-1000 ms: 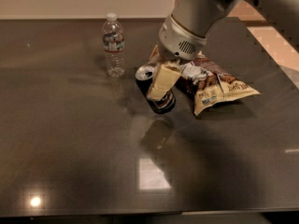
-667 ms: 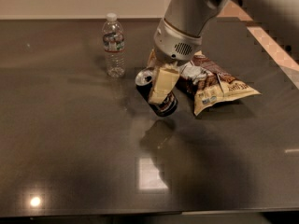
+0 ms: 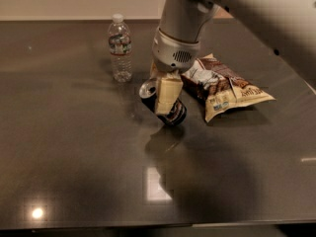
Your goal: Knock pepsi can over
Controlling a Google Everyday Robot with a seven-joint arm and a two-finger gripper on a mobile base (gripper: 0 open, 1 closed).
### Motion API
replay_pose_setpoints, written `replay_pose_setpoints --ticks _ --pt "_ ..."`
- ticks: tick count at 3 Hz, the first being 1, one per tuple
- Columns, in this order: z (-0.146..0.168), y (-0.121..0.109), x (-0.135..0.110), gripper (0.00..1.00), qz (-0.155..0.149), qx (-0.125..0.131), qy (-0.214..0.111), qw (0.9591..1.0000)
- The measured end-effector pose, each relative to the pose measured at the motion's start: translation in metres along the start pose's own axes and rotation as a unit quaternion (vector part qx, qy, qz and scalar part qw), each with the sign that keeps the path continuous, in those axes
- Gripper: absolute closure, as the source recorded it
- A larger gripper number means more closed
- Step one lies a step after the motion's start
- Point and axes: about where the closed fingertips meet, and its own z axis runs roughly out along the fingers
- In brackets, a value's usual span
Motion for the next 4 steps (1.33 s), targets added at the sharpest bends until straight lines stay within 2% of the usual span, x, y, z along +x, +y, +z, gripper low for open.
replay_pose_setpoints --ticks 2,3,4 --pt "0.017 -0.005 0.005 0.35 -0.005 -0.003 0.058 0.9983" --pt "0.023 -0.004 0.004 0.12 -0.010 -0.003 0.078 0.9969" --pt "0.029 -0.004 0.004 0.00 -0.014 -0.007 0.085 0.9963"
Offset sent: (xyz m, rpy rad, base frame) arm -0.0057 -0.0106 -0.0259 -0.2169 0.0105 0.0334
